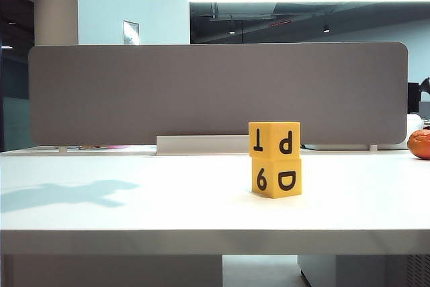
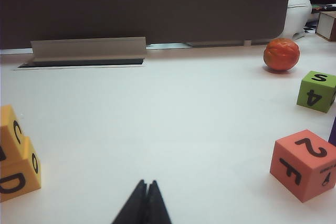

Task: Stack one letter block on top of another letter block.

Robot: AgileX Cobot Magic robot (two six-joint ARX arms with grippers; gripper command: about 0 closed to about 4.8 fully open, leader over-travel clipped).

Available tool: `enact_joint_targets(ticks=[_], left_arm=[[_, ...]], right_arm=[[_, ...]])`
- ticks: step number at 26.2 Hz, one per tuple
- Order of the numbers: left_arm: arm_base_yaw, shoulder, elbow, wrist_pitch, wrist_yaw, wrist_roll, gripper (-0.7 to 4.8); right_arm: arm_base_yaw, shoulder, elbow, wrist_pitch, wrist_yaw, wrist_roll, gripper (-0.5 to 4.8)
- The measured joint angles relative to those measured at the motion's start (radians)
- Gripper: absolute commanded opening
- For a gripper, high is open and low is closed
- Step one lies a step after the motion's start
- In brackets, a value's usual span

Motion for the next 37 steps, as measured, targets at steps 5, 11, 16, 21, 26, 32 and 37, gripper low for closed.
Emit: enact_joint_targets(ticks=[5,11,16,21,26,32,37], left_arm=[[0.057,-0.048,-0.021,-0.051,0.014,0.000,-0.06],[0.117,-0.169,-0.141,-0.011,0.055,-0.003,-0.06],[0.122,-0.357,-0.365,0.095,0.064,-0.007,-0.06],[0.122,-0.496,-0.536,0.180,0.067,-0.057,-0.06],[0.122,-0.673,-0.741,0.276,0.073,-0.089,-0.06],[0.122,-0.851,-0.924,0.372,0.073,-0.140,-0.06],[0.121,-0.990,-1.025,0.406,0.063,-0.195,-0.06]], right_arm=[[0.000,0.000,0.000,0.000,0.000,0.000,-0.05],[0.000,0.000,0.000,0.000,0.000,0.000,-0.05],[0.000,0.000,0.000,0.000,0.000,0.000,-0.05],[0.000,0.000,0.000,0.000,0.000,0.000,-0.05],[0.000,0.000,0.000,0.000,0.000,0.000,-0.05],[0.000,0.000,0.000,0.000,0.000,0.000,-0.05],[0.000,0.000,0.000,0.000,0.000,0.000,-0.05]])
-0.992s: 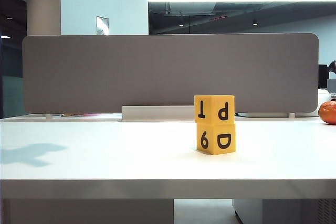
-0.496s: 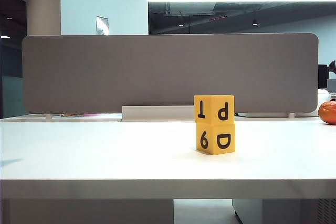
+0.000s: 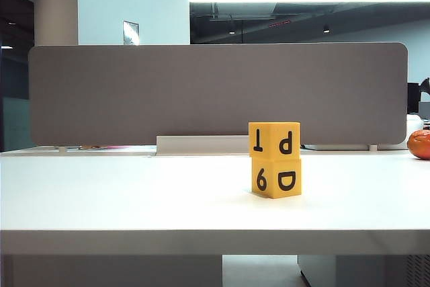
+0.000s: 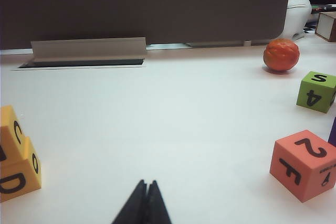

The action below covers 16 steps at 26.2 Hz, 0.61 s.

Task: Stack one letter block on top of another letter block.

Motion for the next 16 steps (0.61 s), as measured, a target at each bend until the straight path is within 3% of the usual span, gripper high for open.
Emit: enact_joint_targets(ticks=[12,16], left_arm=[[-0.001,-0.062,0.000,-0.054,-0.014,0.013,-0.06],[0.000,-0.061,-0.006,-0.040,-0.109,0.041,-0.06]], right_arm=[[0.000,0.000,0.000,0.000,0.000,0.000,-0.05],[0.000,0.000,0.000,0.000,0.000,0.000,-0.05]])
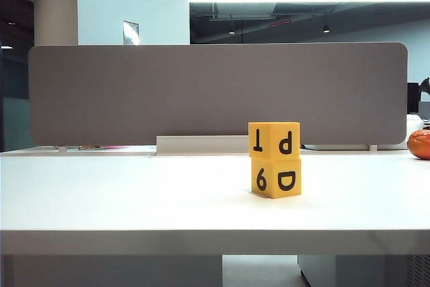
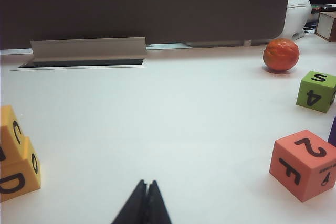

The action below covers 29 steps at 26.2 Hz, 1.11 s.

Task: Stack one letter block on top of another letter block.

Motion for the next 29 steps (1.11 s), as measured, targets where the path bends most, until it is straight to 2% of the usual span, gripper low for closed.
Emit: enact_joint_targets(ticks=[2,6,8,13,16,20,29], left_arm=[[0.026,-0.007,-0.032,0.050,-0.034,0.002,-0.06],[0.134,-0.056,-0.145,0.182,-0.034,-0.003,-0.06],[0.187,-0.084,-0.219,0.263,-0.004,-0.006,-0.06],[0.333,-0.166,-0.456,0.523,0.138,-0.006,-0.06],[0.372,-0.240,-0.538,0.596,0.161,-0.010,-0.06],[0.408,-0.324,-0.599,0.610,0.162,-0.029,-0.06],[0.409,-0.436,-0.669,0.613,0.162,-0.033,-0.06]], right_arm=[[0.000,0.000,0.000,0.000,0.000,0.000,-0.05],[0.000,0.000,0.000,0.000,0.000,0.000,-0.05],[0.000,0.000,0.000,0.000,0.000,0.000,-0.05],[0.000,0.000,0.000,0.000,0.000,0.000,-0.05],[0.000,0.000,0.000,0.000,0.000,0.000,-0.05],[0.000,0.000,0.000,0.000,0.000,0.000,-0.05],[0.000,0.000,0.000,0.000,0.000,0.000,-0.05]])
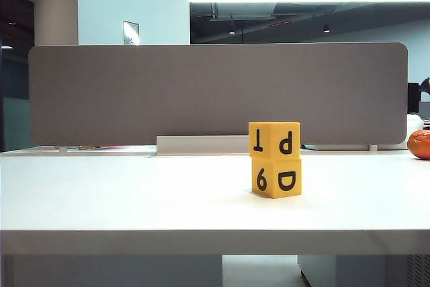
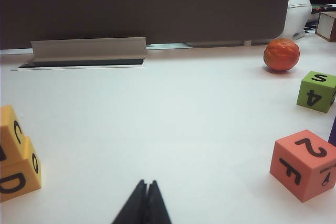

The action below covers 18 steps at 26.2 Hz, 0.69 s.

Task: Stack one letter block on top of another letter block.

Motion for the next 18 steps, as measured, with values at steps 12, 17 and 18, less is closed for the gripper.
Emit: enact_joint_targets(ticks=[12,17,18], left_arm=[[0.000,-0.057,-0.008,-0.074,-0.097,-0.040,-0.06],[0.000,-0.058,-0.008,-0.075,-0.100,-0.041,-0.06],[0.000,-0.057,-0.008,-0.075,-0.100,-0.041,-0.06]], right_arm=[[0.000,0.000,0.000,0.000,0.000,0.000,-0.05],[0.000,0.000,0.000,0.000,0.000,0.000,-0.05],[0.000,0.000,0.000,0.000,0.000,0.000,-0.05]])
